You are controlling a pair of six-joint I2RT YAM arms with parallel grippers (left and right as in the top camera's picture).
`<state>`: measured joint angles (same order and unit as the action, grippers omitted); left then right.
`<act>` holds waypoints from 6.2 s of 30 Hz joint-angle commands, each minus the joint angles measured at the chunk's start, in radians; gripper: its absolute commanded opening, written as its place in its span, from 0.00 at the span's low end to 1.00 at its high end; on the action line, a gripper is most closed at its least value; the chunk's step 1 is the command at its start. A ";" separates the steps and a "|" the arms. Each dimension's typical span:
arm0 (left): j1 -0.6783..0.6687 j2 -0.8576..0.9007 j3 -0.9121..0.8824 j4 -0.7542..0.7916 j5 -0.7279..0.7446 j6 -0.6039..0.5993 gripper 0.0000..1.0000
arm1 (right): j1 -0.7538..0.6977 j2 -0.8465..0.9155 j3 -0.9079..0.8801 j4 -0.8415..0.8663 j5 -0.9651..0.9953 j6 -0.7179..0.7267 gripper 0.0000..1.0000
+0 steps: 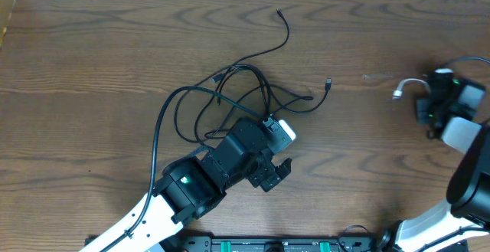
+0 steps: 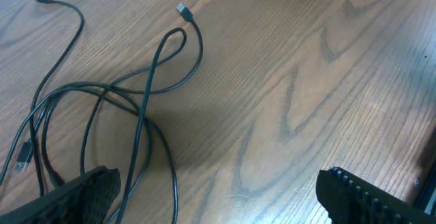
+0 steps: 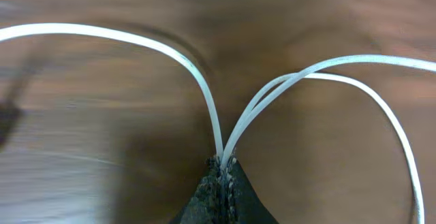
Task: Untangle cables
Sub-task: 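Carry the white cable off the right table edge with the right gripper, then move the right gripper left to grasp the black cables at center, then pull the black cable rightward with the right gripper, left gripper releasing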
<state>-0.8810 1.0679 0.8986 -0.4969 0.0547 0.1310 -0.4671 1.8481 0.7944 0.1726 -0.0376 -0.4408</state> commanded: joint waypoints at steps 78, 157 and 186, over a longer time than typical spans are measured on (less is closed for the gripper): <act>-0.002 -0.002 0.022 0.000 0.013 0.002 0.96 | 0.175 -0.359 0.306 -0.575 -0.719 0.521 0.99; 0.862 -0.075 0.022 -0.132 0.125 -0.088 0.98 | 0.944 -0.208 0.302 -0.760 -0.279 -0.005 0.97; 0.862 -0.075 0.022 -0.132 0.125 -0.088 0.98 | 1.163 -0.292 0.303 -0.770 0.065 -0.195 0.92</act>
<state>-0.0231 0.9981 0.8986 -0.6258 0.1745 0.0483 0.6872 1.5742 1.0878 -0.6235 -0.0021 -0.5972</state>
